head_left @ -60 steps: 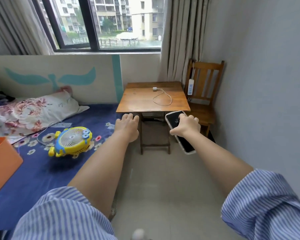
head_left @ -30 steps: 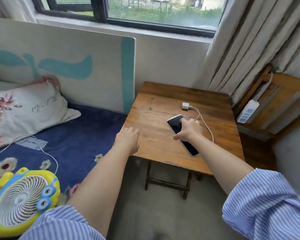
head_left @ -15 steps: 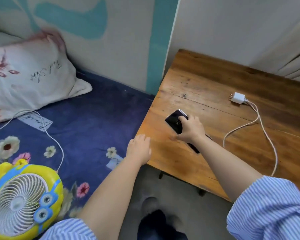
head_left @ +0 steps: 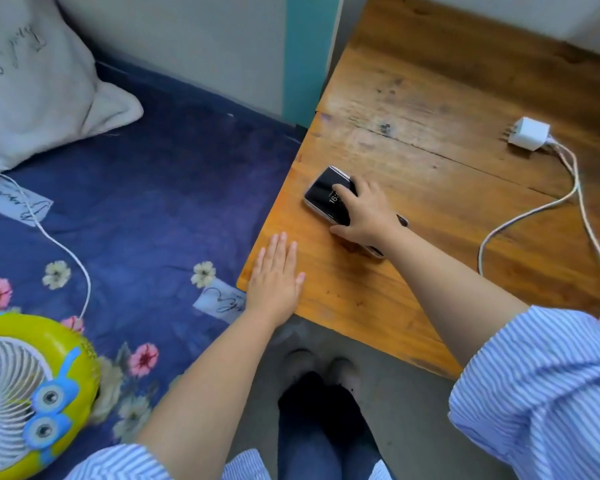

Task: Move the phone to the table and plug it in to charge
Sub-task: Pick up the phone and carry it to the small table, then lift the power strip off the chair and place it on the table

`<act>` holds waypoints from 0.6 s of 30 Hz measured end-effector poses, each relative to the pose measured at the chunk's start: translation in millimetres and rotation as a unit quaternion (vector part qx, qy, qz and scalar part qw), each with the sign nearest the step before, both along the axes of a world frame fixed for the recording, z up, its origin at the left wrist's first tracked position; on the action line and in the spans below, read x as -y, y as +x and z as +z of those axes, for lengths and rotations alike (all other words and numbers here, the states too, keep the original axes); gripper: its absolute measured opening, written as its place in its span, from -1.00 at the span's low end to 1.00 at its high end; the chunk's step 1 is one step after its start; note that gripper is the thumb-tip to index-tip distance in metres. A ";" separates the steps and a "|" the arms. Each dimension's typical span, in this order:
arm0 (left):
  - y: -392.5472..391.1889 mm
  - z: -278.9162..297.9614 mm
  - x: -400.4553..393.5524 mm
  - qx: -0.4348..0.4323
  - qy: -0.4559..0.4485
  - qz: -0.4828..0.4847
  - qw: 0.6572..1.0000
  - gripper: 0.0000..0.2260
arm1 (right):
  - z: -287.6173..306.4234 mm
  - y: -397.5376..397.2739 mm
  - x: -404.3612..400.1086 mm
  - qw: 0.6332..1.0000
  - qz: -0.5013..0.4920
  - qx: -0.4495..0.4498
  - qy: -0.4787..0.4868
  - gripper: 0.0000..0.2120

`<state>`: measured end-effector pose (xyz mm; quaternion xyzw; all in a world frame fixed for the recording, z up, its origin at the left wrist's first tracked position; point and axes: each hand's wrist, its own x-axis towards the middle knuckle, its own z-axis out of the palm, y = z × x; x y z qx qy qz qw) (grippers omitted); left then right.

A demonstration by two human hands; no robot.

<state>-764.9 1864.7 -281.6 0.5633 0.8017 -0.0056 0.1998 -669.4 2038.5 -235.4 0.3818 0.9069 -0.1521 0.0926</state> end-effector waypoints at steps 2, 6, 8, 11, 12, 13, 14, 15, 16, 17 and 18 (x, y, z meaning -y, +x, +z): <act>1.1 2.9 0.0 0.003 -0.018 0.001 1.000 -0.48 | -2.1 2.8 0.7 1.000 0.005 0.001 0.003 -0.31; 0.9 14.7 -4.5 0.006 -0.067 0.002 0.998 -0.48 | -2.1 11.6 11.2 0.999 0.036 0.038 0.016 -0.35; 5.3 29.3 -11.7 -0.002 -0.089 -0.008 0.996 -0.49 | 7.4 26.8 17.1 0.997 0.060 0.046 0.018 -0.41; 14.0 57.9 -29.2 -0.038 -0.083 -0.039 0.995 -0.55 | 28.2 51.5 25.4 0.998 0.054 0.033 0.008 -0.50; 21.6 71.2 -38.3 -0.048 -0.075 -0.042 0.995 -0.56 | 39.2 62.9 25.9 0.999 0.046 0.027 0.007 -0.53; 31.9 84.5 -48.7 -0.055 -0.061 -0.046 0.996 -0.57 | 51.3 76.4 24.7 0.999 0.035 0.020 0.009 -0.55; 43.1 97.5 -59.7 -0.063 -0.043 -0.053 0.996 -0.57 | 63.6 90.3 22.3 1.000 0.024 0.013 0.015 -0.56; 55.9 110.7 -70.6 -0.072 -0.028 -0.067 0.995 -0.57 | 76.2 105.6 19.5 1.000 0.011 0.002 0.023 -0.58; 71.6 124.6 -81.6 -0.078 -0.015 -0.084 0.993 -0.58 | 89.7 123.1 16.2 0.999 -0.003 -0.008 0.032 -0.59; 88.8 138.3 -92.6 -0.081 -0.001 -0.096 0.992 -0.58 | 103.6 141.8 12.1 0.999 -0.020 -0.018 0.039 -0.59; 101.8 149.3 -100.6 -0.082 0.007 -0.104 0.991 -0.57 | 114.0 155.3 8.5 0.998 -0.036 -0.028 0.046 -0.58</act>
